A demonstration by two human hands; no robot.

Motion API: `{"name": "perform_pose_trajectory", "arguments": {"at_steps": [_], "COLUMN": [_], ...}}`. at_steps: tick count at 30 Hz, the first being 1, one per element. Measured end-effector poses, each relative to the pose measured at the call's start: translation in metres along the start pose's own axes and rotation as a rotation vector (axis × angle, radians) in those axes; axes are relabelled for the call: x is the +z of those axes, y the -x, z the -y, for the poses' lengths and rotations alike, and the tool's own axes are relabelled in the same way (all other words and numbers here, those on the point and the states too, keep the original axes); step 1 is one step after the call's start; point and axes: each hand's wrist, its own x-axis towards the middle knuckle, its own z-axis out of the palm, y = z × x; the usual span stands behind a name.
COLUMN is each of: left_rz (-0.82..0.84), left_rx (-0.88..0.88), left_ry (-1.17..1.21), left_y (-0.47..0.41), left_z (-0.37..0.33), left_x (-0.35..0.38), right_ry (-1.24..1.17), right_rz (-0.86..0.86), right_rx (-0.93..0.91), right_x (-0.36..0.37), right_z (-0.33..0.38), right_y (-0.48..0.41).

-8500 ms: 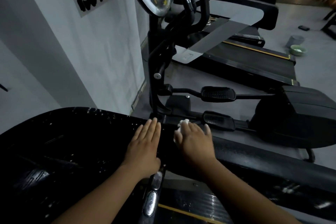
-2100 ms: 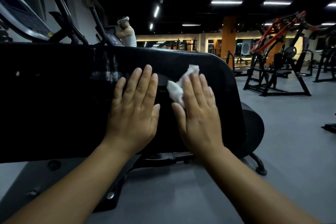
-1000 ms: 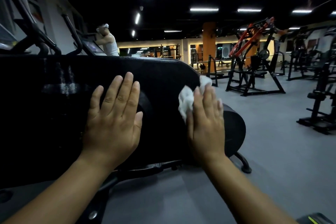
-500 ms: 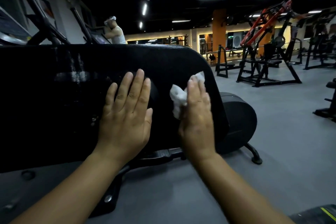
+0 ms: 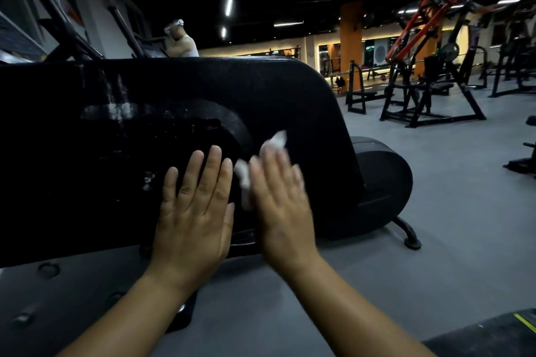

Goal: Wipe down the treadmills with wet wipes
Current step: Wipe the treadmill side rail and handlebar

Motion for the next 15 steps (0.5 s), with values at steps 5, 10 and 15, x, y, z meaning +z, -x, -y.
{"name": "perform_pose_trajectory", "arguments": {"at_steps": [5, 10, 15], "left_rz": [0.001, -0.003, 0.003], "left_rx": [0.002, 0.046, 0.113], "left_ry": [-0.062, -0.008, -0.076], "left_y": [0.002, -0.026, -0.044], "left_z": [0.001, -0.034, -0.053], "left_x": [0.007, 0.011, 0.022], "right_ry": [0.065, 0.003, 0.059], "right_rz": [-0.023, -0.092, -0.047], "right_rx": [0.159, 0.305, 0.373], "right_x": [-0.03, -0.02, -0.026], "right_z": [-0.056, -0.041, -0.067], "right_y": [0.042, 0.022, 0.064]}}
